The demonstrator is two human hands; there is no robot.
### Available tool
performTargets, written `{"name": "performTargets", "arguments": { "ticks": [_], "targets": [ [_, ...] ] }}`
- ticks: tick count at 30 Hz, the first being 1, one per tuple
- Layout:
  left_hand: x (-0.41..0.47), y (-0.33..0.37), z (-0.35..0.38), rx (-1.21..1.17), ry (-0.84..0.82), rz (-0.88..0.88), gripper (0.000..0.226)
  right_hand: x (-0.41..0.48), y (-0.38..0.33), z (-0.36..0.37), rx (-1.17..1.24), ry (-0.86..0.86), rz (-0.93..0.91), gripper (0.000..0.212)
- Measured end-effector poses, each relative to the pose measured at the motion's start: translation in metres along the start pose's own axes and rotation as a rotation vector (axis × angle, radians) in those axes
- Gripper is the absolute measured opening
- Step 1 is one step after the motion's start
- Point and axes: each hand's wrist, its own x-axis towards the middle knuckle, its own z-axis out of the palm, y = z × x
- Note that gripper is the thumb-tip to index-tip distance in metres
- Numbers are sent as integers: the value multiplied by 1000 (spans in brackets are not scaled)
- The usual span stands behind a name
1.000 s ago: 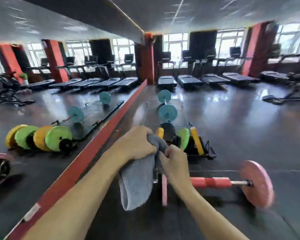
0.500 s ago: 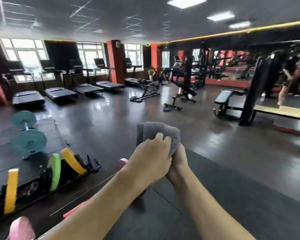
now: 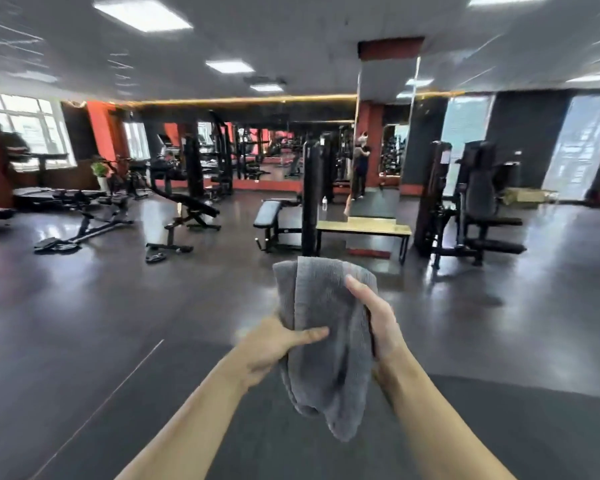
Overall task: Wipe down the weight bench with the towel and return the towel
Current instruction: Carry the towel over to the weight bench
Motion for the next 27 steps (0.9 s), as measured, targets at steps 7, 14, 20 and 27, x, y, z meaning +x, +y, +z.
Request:
{"name": "performTargets", "arguments": {
  "ticks": [7,14,20,27],
  "targets": [
    [183,27,68,78,-221,111,26,93,-70,-123,-255,431,-314,17],
    [358,42,201,278,-610,137,39,131,-171,-287,-250,706,-513,29],
    [520,106,305,438,-559,287,22,142,-265,-456,-312,862,-587,37],
    [663,174,436,441,-487,540,24,153,-356,-614,-558,932,-479,59]
  ]
}}
